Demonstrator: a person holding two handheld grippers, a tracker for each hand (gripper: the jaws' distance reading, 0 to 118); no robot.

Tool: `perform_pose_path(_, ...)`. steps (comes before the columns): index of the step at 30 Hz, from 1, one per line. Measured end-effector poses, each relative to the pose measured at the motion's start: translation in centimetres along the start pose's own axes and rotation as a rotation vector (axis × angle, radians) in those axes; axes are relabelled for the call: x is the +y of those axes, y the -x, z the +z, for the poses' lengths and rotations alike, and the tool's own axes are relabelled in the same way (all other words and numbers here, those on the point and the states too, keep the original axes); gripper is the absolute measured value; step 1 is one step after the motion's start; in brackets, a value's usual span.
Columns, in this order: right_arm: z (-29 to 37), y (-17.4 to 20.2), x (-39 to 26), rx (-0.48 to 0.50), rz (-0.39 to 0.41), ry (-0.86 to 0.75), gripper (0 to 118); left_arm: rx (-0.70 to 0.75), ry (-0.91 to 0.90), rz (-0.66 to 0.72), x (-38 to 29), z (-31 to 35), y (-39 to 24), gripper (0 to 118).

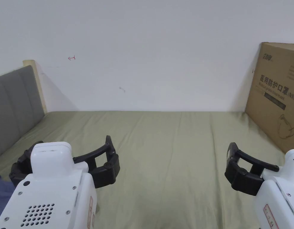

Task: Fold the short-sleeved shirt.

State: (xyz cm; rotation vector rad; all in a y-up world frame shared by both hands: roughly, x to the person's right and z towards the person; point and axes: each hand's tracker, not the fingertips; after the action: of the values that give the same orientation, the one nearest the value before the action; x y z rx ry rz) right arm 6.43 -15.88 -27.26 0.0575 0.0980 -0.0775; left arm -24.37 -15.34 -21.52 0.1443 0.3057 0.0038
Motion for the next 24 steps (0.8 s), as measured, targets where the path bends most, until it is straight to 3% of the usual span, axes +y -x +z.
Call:
perform_pose_path(11, 0.1, -1.0, -0.2, 0.013, 0.033, 0.021, 118, 0.0, 0.057, -0.064, -0.1, -0.3, -0.4, 116)
perform_pose_path(13, 0.3, -0.9, -0.3, 0.016, 0.03, 0.024, 117, 0.0, 0.063, -0.071, -0.1, -0.2, -0.4, 106)
perform_pose_path(14, 0.3, -0.9, -0.3, 0.025, 0.032, 0.028, 114, -0.003, 0.067, -0.077, -0.1, -0.1, -0.4, 94)
perform_pose_path(15, 0.3, -0.9, -0.3, 0.033, 0.037, 0.027, 97, -0.007, 0.069, -0.082, -0.1, -0.1, -0.4, 67)
perform_pose_path(16, 0.4, -0.8, -0.3, 0.034, 0.046, 0.021, 60, -0.011, 0.071, -0.082, -0.1, -0.1, -0.3, 39)
perform_pose_path(17, 0.4, -0.5, -0.1, 0.011, 0.071, 0.01, 13, -0.021, 0.079, -0.08, -0.1, -0.1, -0.1, 13)
perform_pose_path(18, 0.0, -0.6, -0.1, -0.022, 0.092, 0.035, 0, -0.036, 0.091, -0.071, -0.1, -0.1, 0.1, 2)
perform_pose_path(21, -0.3, -1.2, -0.4, 0.065, 0.016, 0.065, 0, -0.058, 0.111, -0.008, -0.2, -0.2, 0.5, 1)
perform_pose_path(24, -0.2, -1.4, -0.6, 0.035, 0.038, 0.055, 0, -0.03, 0.13, -0.015, -0.3, -0.5, 0.3, 1)
